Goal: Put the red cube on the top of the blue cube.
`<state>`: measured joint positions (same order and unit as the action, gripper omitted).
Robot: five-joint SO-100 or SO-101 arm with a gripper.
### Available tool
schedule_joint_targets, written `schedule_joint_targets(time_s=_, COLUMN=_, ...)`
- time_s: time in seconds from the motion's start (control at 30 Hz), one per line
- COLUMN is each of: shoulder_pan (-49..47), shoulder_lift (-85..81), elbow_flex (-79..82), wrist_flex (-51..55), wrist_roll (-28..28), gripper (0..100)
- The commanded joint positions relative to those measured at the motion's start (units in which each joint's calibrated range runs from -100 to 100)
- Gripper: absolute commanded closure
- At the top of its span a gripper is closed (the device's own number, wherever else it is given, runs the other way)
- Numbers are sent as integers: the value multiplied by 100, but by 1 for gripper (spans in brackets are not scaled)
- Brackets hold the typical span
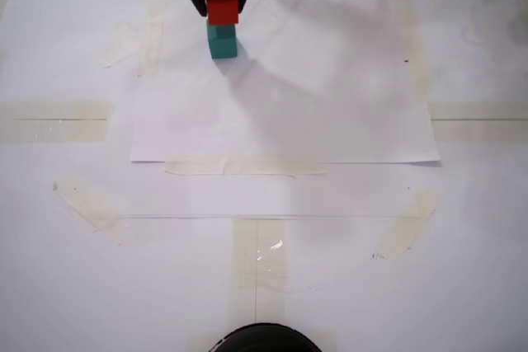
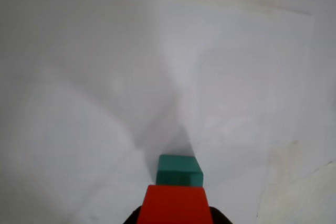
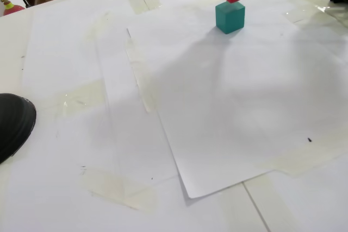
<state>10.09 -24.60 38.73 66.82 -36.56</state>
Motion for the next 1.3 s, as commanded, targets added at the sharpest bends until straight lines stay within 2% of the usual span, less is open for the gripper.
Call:
schedule_joint_targets(time_s=0.0, shoulder_pan=59, shoulder_lift=-124, elbow_flex=36, wrist_flex=-179, wrist_roll=44, gripper=92)
schedule_joint_targets(time_s=1.27, shoulder_pan=149, shoulder_lift=22, elbow_flex=617, wrist_flex=-685, wrist_roll=-44, gripper=92)
